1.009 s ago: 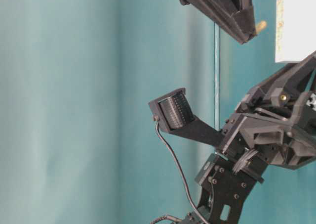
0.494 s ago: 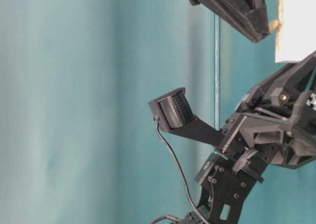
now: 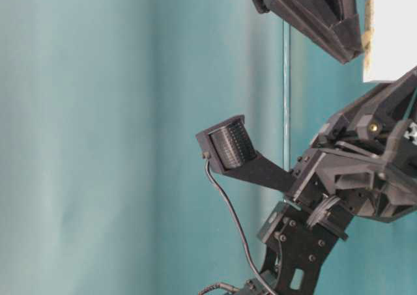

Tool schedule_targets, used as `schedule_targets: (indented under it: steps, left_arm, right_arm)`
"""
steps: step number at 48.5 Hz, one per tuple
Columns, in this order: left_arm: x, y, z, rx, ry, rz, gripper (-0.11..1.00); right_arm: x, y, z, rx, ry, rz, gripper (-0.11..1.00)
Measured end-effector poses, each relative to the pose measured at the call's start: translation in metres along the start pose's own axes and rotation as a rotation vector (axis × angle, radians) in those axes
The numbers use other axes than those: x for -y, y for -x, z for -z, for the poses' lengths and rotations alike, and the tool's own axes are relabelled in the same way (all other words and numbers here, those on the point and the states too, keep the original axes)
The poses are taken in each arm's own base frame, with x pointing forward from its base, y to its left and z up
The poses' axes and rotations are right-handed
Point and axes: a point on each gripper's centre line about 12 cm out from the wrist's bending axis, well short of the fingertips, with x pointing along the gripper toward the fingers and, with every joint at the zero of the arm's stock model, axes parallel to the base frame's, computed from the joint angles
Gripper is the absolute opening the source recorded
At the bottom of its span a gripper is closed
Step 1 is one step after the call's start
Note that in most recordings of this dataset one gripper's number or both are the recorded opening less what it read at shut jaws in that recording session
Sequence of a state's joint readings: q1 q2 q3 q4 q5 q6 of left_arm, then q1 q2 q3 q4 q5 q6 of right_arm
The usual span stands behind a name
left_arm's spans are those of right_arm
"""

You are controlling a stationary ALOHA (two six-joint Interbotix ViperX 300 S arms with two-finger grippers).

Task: Move the wooden board into place and insert the rod into its hole.
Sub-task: 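Lower the dowel into the board's end hole with the right gripper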

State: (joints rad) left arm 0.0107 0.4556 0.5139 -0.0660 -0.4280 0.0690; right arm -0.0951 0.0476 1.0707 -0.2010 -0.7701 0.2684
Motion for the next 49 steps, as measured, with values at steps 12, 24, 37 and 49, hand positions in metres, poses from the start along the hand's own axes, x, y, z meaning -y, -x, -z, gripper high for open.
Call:
schedule_targets:
  steps: [12, 24, 37, 49]
  left_arm:
    - [0.000, 0.000, 0.000, 0.000, 0.000, 0.000, 0.30]
    - [0.000, 0.000, 0.000, -0.003, 0.000, 0.000, 0.30]
    - [0.000, -0.001, -0.001, -0.003, -0.001, 0.000, 0.28]
    - [0.000, -0.001, -0.002, -0.005, 0.000, 0.001, 0.26]
  right_arm:
    - [0.000, 0.003, 0.003, -0.005, -0.003, 0.004, 0.10]
    - [0.000, 0.013, 0.008, -0.015, -0.008, 0.008, 0.10]
    - [0.001, 0.019, 0.012, -0.026, -0.024, 0.020, 0.10]
    - [0.002, 0.019, 0.015, -0.054, -0.024, 0.029, 0.10]
